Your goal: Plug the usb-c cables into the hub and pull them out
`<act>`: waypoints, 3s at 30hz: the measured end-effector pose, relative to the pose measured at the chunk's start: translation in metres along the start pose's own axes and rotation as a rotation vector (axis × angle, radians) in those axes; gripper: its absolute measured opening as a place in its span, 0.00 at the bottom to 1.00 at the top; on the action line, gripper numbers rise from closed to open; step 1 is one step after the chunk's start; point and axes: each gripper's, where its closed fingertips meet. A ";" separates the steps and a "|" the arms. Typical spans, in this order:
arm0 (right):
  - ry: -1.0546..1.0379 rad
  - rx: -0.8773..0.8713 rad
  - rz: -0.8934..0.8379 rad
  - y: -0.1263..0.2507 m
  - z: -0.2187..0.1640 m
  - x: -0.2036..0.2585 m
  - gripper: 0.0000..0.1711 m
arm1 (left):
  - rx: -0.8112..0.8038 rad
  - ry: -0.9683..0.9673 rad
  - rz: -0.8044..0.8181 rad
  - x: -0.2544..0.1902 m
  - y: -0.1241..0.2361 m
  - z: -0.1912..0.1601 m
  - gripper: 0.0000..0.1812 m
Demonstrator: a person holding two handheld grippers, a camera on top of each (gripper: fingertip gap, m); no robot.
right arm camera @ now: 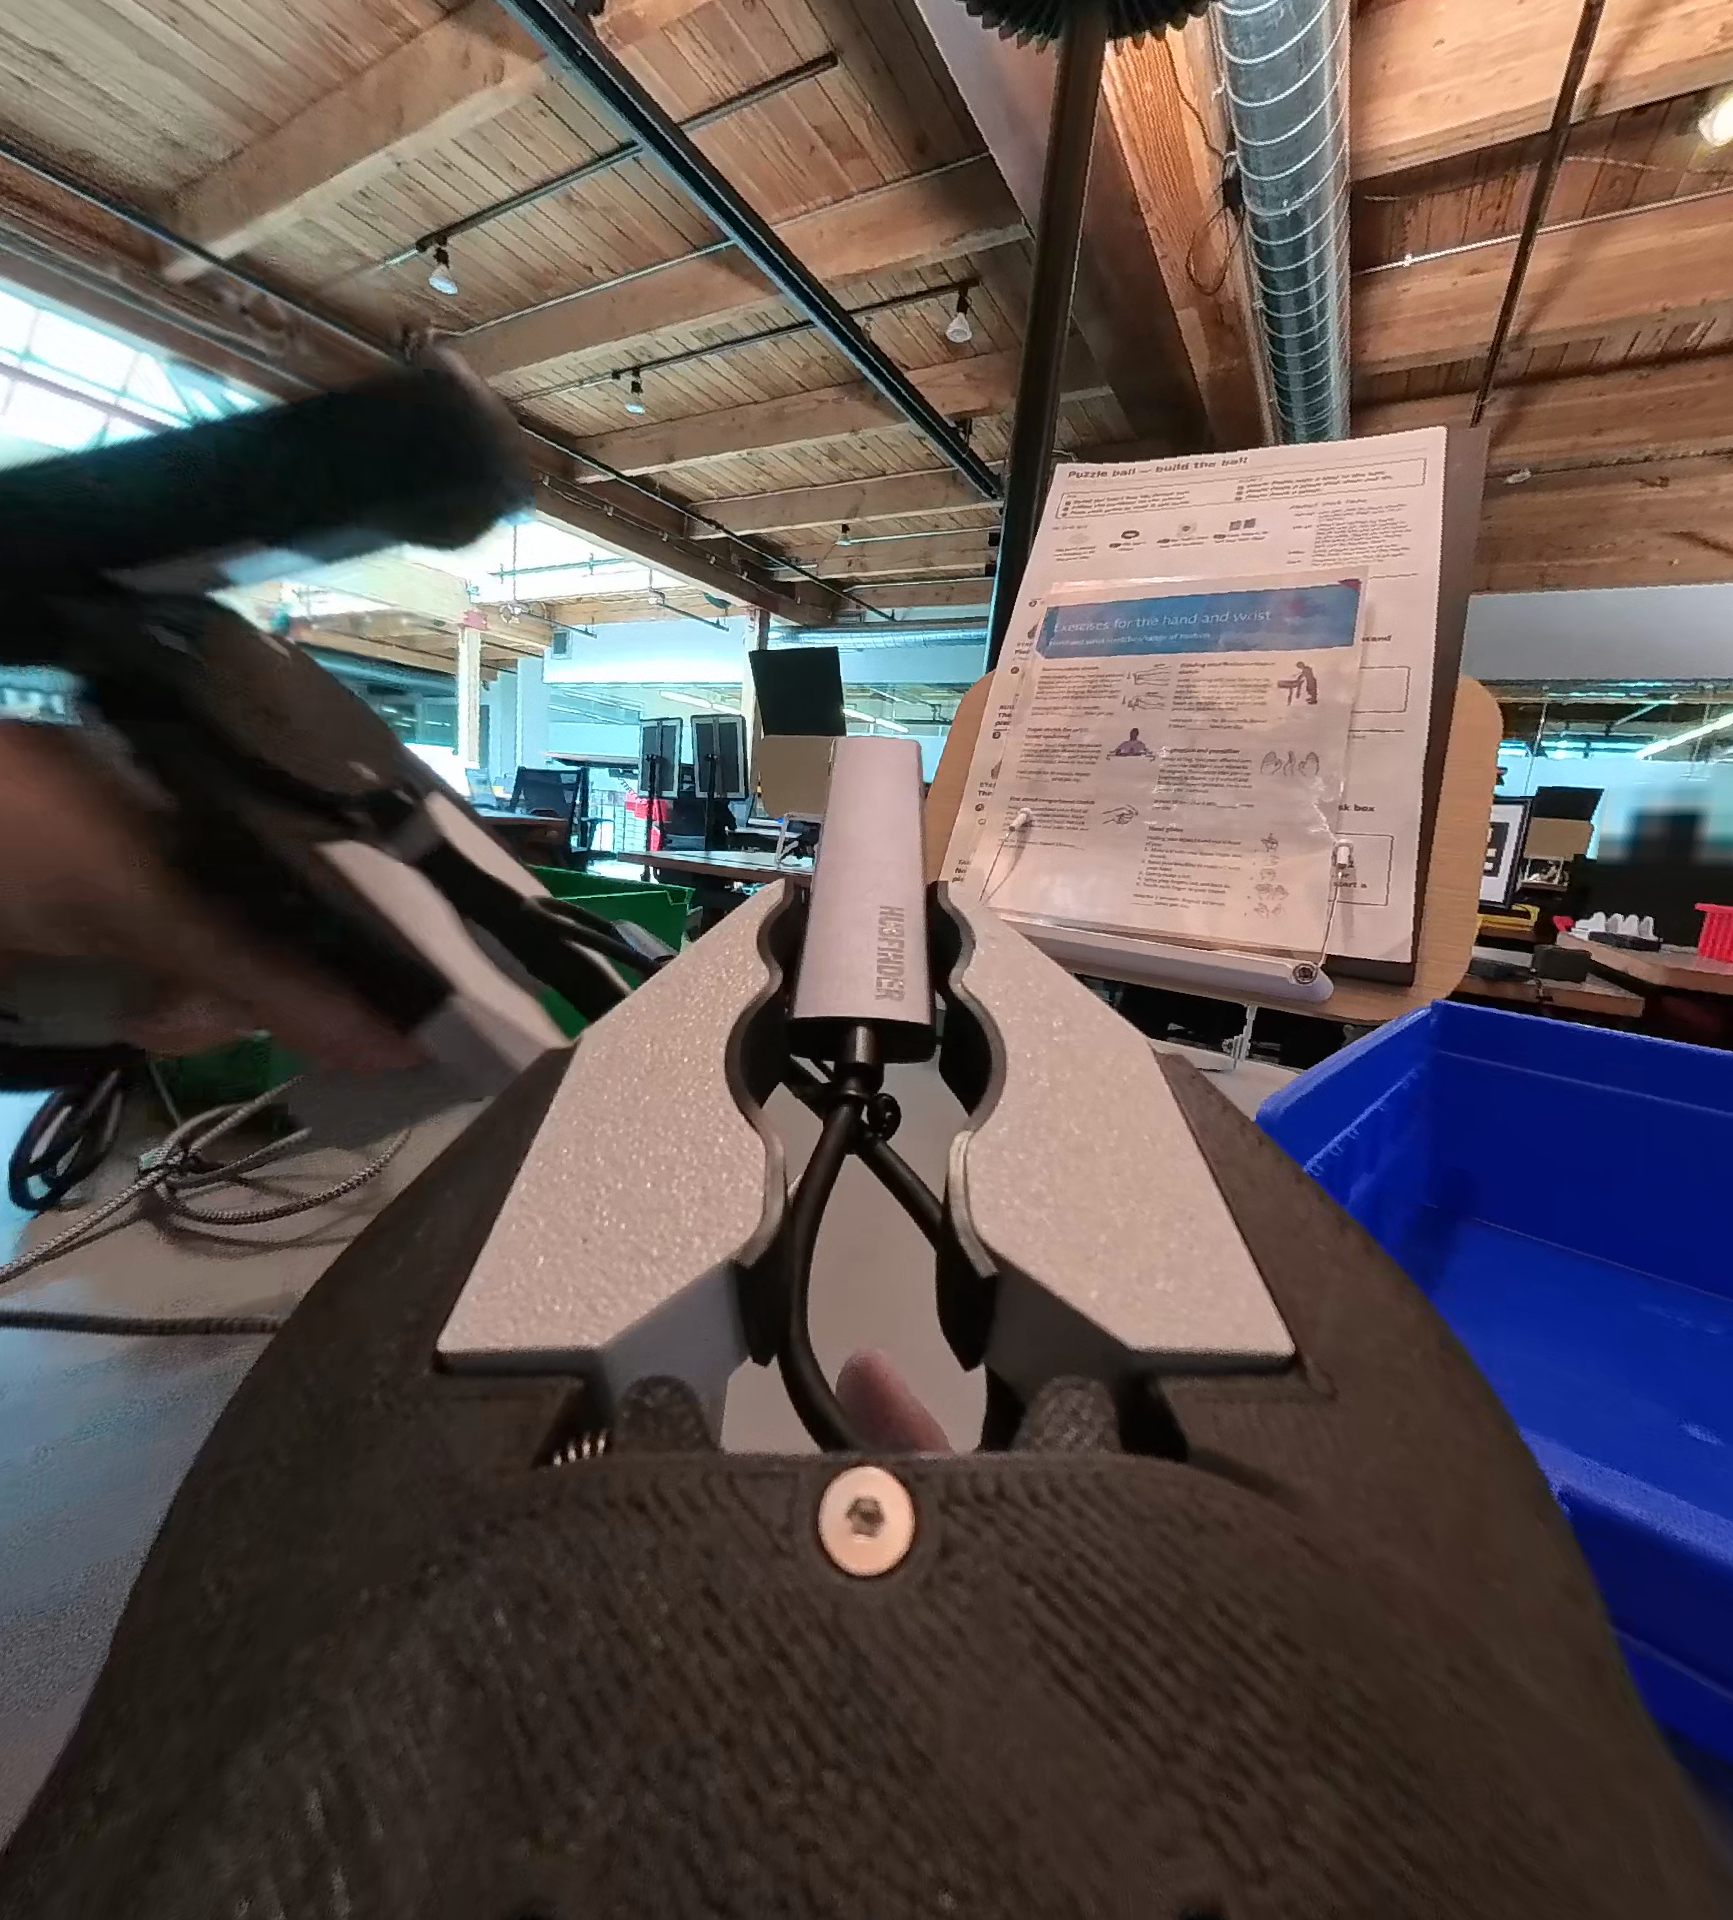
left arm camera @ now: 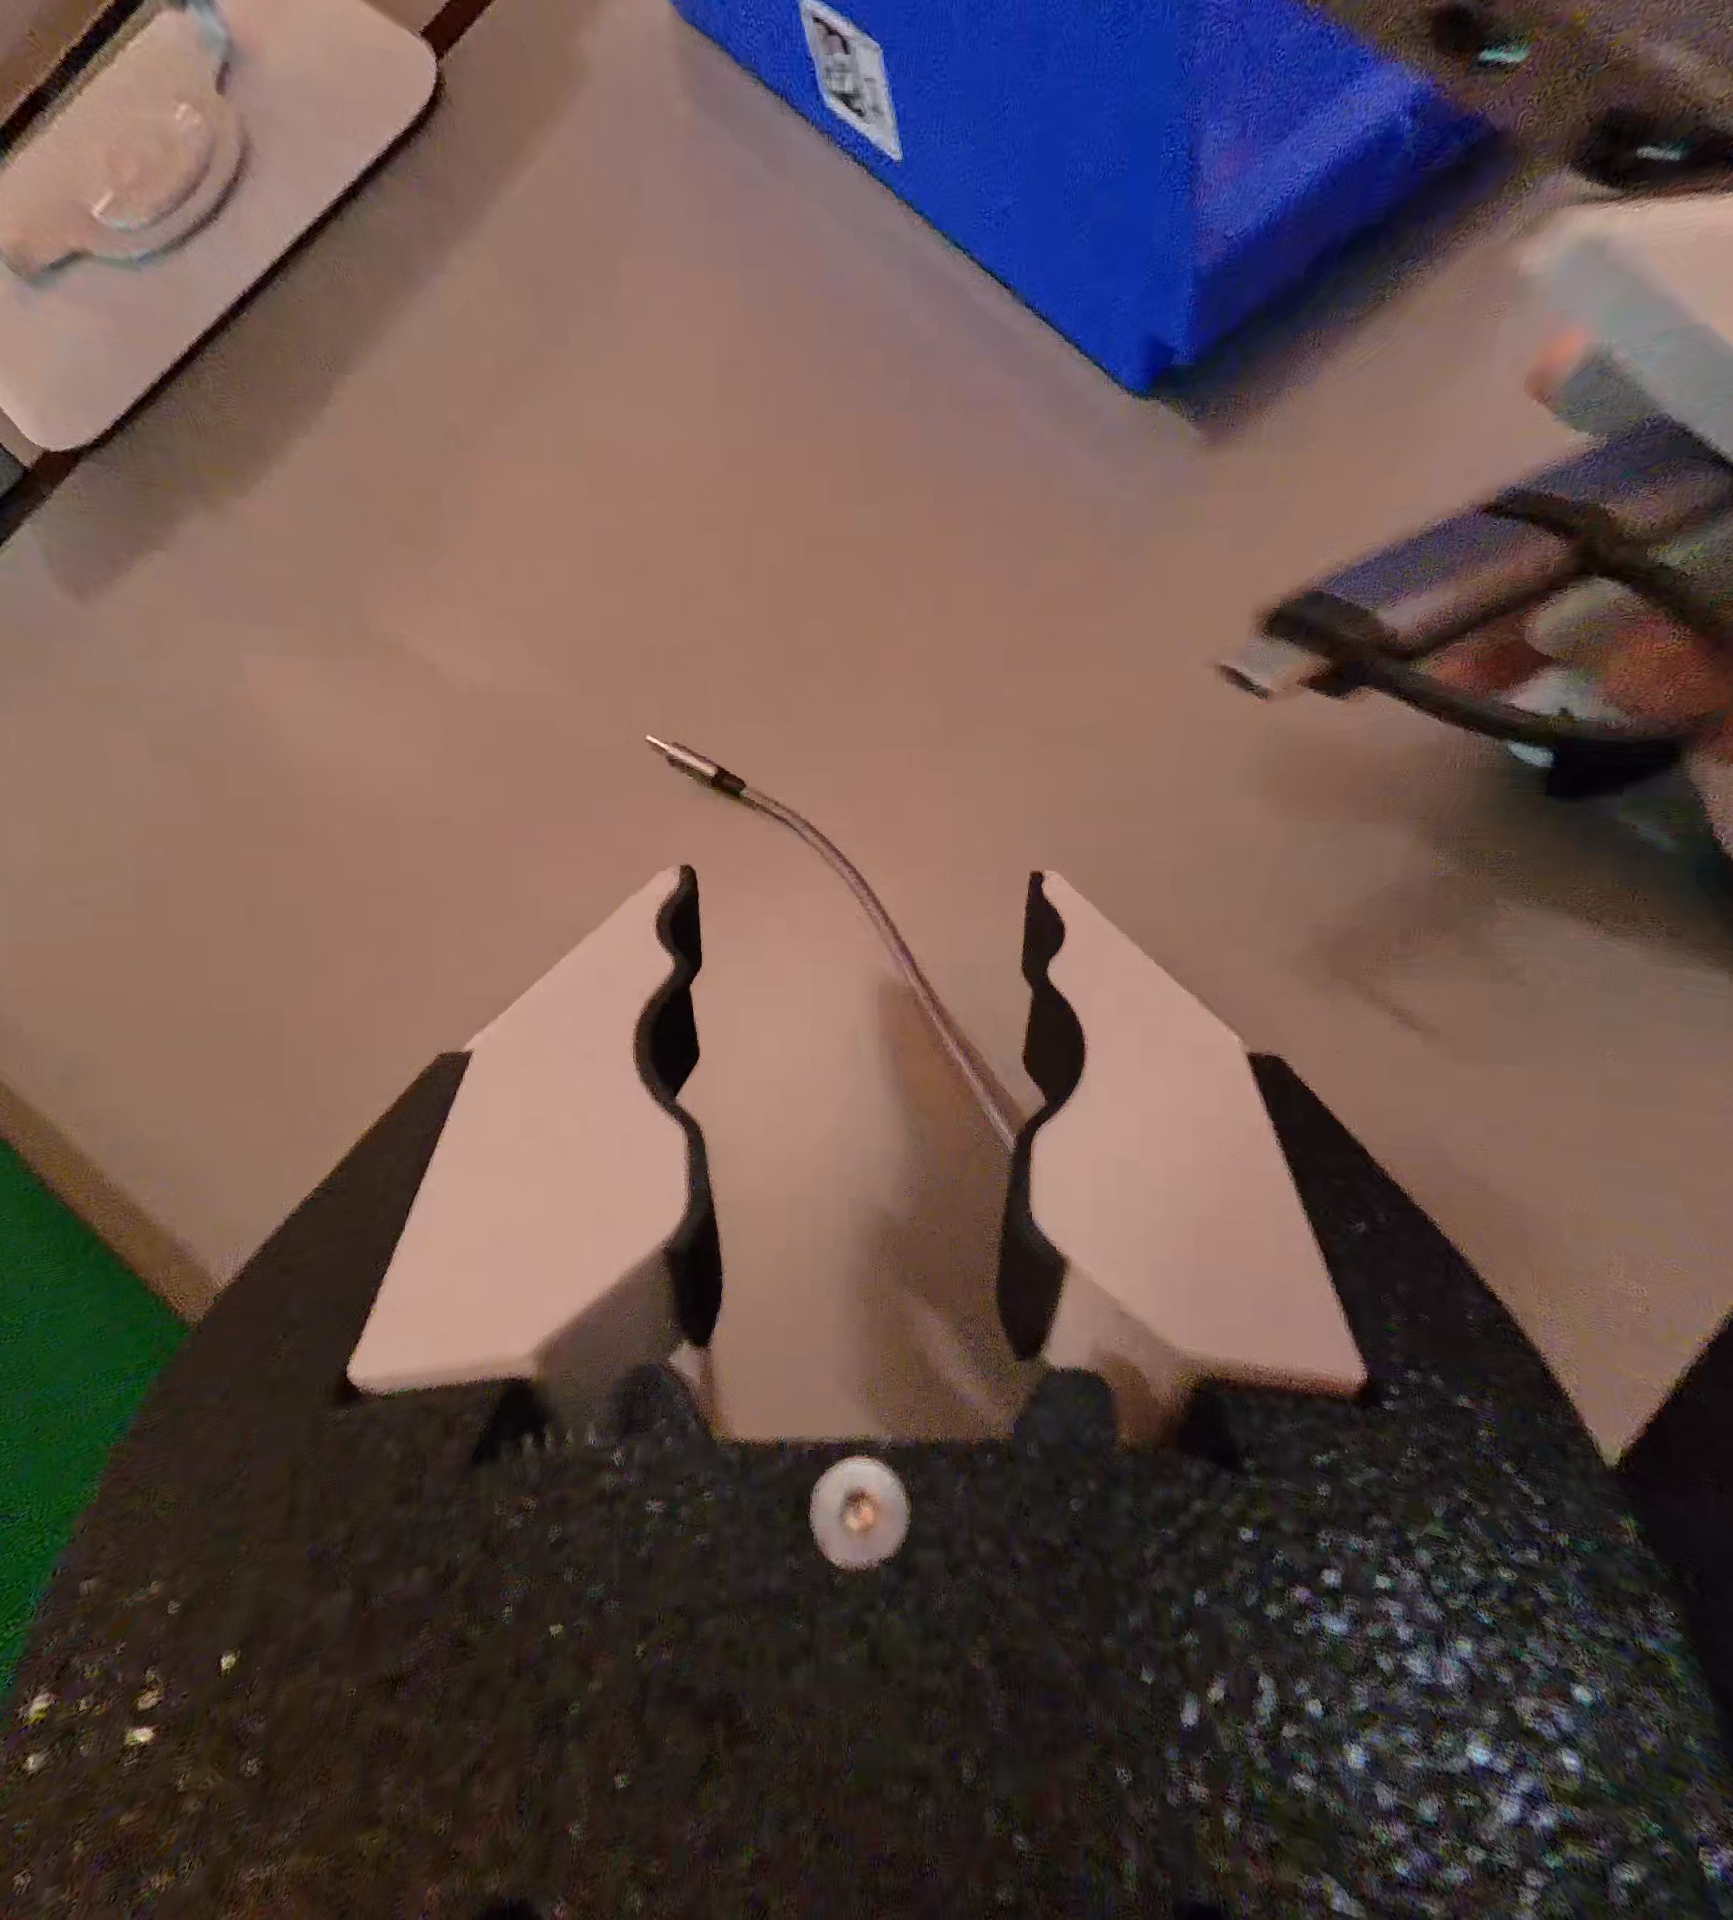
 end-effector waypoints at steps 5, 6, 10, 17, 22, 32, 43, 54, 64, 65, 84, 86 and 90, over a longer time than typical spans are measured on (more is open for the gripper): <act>-0.016 -0.004 -0.009 0.001 0.001 -0.003 0.14 | 0.069 0.337 -0.055 0.043 -0.052 -0.021 0.27; -0.019 -0.004 -0.011 0.001 0.000 -0.004 0.14 | 0.070 0.376 -0.096 0.042 -0.059 -0.022 0.26; -0.026 -0.003 -0.013 0.001 0.000 -0.005 0.14 | 0.091 0.399 -0.107 0.045 -0.075 -0.029 0.24; -0.014 0.006 -0.016 0.001 -0.001 -0.005 0.14 | 0.093 0.231 -0.016 0.047 -0.088 -0.038 0.19; 0.021 0.035 -0.019 0.001 -0.005 -0.004 0.14 | 0.029 0.081 0.008 0.039 -0.087 -0.034 0.06; 0.075 0.073 -0.046 0.002 -0.010 -0.007 0.14 | -0.295 -0.263 -0.108 0.007 -0.014 0.019 0.01; 0.060 0.078 -0.039 0.002 -0.012 -0.006 0.14 | -0.388 0.079 -0.270 0.011 0.035 0.023 0.01; -0.007 0.092 0.039 0.000 -0.014 0.007 0.14 | -0.487 0.289 -0.440 0.004 0.036 0.035 0.01; -0.111 0.225 -0.018 0.000 -0.029 0.010 0.14 | -0.258 -0.671 0.473 0.013 0.056 0.059 0.01; -0.105 0.241 -0.018 0.001 -0.031 0.012 0.14 | -0.240 -0.715 0.502 0.011 0.055 0.059 0.01; -0.027 0.343 0.044 0.001 -0.033 0.044 0.14 | -0.062 -0.841 0.576 0.010 0.041 0.035 0.01; -0.007 0.351 0.053 0.002 -0.035 0.044 0.14 | -0.071 -0.828 0.551 0.009 0.040 0.033 0.01; 0.091 0.367 0.015 0.005 -0.040 0.031 0.14 | -0.119 -0.669 0.422 0.009 0.032 0.025 0.01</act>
Point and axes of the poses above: each gripper's, where its closed fingertips meet, y back along the fingers, z out of its top, x = y × z across the jaws, and after that the axes turned 11 degrees about -x, right-handed
